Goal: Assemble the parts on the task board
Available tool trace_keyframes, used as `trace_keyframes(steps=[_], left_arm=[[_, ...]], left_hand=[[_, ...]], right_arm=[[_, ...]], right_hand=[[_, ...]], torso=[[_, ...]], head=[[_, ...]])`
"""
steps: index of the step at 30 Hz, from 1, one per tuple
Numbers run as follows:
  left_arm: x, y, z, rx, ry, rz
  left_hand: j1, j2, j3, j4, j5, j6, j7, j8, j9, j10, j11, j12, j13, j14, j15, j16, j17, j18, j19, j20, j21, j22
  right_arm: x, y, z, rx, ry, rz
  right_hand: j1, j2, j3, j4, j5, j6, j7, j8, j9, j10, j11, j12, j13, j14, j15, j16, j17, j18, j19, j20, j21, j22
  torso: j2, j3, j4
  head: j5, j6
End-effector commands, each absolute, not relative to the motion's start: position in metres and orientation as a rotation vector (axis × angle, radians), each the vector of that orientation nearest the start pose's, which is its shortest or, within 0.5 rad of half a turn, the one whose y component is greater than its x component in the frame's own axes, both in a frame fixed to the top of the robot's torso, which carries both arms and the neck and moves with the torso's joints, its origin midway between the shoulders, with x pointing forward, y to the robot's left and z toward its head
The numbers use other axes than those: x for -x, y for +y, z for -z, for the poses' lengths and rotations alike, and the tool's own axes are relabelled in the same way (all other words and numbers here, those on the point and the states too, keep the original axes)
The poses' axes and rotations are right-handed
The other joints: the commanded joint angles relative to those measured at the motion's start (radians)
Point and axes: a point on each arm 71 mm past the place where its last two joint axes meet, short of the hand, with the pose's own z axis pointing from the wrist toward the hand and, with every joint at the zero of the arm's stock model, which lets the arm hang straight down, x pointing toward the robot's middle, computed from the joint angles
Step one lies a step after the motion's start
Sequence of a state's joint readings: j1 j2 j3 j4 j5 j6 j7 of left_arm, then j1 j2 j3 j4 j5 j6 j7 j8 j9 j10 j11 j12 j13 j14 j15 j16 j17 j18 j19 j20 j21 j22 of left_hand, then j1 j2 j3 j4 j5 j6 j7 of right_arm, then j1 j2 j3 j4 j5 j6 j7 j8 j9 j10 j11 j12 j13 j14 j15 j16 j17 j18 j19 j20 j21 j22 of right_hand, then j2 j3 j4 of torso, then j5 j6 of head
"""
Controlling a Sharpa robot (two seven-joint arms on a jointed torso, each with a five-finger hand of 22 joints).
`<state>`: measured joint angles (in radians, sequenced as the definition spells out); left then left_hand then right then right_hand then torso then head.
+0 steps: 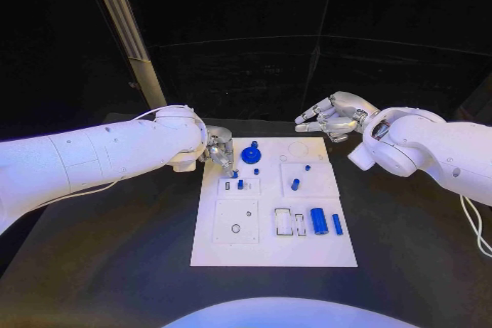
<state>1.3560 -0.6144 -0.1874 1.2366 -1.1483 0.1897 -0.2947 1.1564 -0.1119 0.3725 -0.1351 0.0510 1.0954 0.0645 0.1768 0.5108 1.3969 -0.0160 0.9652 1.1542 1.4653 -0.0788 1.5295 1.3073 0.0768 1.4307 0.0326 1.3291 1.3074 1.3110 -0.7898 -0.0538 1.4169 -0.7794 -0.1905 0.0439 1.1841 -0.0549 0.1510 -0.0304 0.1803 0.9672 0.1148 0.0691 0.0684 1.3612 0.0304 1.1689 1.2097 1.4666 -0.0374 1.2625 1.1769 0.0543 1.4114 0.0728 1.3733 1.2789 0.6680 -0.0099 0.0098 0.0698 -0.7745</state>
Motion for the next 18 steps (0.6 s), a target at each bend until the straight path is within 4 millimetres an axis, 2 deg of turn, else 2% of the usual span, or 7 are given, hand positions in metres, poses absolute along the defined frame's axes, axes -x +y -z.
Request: trace_keyframes(steps=[1, 12, 18], left_arm=[[-0.5350, 0.1753, 0.2055, -0.087, 2.242, 0.465], [-0.5353, 0.1741, 0.2057, -0.084, 2.243, 0.462], [-0.5356, 0.1729, 0.2058, -0.085, 2.243, 0.462]], left_hand=[[-0.002, -0.012, -0.009, 0.007, -0.003, -0.014, 0.001, -0.011, -0.005, -0.004, 0.005, 0.001, -0.001, 0.090, 0.007, -0.006, 0.200, -0.012, -0.004, 0.007, -0.005, 0.110], [0.000, -0.035, -0.026, 0.026, -0.003, -0.070, 0.016, -0.053, -0.031, -0.014, 0.016, -0.014, -0.011, 0.088, 0.016, -0.010, 0.195, -0.012, -0.005, 0.014, -0.008, 0.110], [0.002, -0.036, -0.027, 0.027, -0.003, -0.073, 0.018, -0.056, -0.034, -0.016, 0.017, -0.015, -0.011, 0.088, 0.017, -0.011, 0.194, -0.012, -0.005, 0.015, -0.008, 0.110]], right_arm=[[-0.5194, -0.2008, 0.1466, -0.344, 1.767, -1.068], [-0.5191, -0.2011, 0.1465, -0.345, 1.766, -1.068], [-0.5190, -0.2011, 0.1465, -0.345, 1.766, -1.068]], right_hand=[[-0.007, -0.004, -0.002, -0.007, 0.007, 0.005, 0.002, -0.004, -0.001, 0.003, 0.001, -0.001, -0.001, 0.019, -0.006, -0.005, -0.001, 0.014, -0.001, -0.005, -0.003, -0.001], [-0.007, -0.004, -0.002, -0.007, 0.007, 0.005, 0.002, -0.004, -0.001, 0.003, 0.001, -0.001, -0.001, 0.019, -0.006, -0.005, -0.001, 0.014, -0.001, -0.005, -0.003, -0.001], [-0.007, -0.004, -0.002, -0.007, 0.007, 0.005, 0.002, -0.004, -0.001, 0.003, 0.001, -0.001, -0.001, 0.019, -0.006, -0.005, -0.001, 0.014, -0.001, -0.005, -0.003, -0.001]], torso=[[0.000, -0.0002, 0.0004], [0.000, -0.0005, 0.0000], [0.000, -0.0004, 0.0003]], head=[[-0.001, 0.000], [-0.001, 0.000], [-0.001, 0.000]])
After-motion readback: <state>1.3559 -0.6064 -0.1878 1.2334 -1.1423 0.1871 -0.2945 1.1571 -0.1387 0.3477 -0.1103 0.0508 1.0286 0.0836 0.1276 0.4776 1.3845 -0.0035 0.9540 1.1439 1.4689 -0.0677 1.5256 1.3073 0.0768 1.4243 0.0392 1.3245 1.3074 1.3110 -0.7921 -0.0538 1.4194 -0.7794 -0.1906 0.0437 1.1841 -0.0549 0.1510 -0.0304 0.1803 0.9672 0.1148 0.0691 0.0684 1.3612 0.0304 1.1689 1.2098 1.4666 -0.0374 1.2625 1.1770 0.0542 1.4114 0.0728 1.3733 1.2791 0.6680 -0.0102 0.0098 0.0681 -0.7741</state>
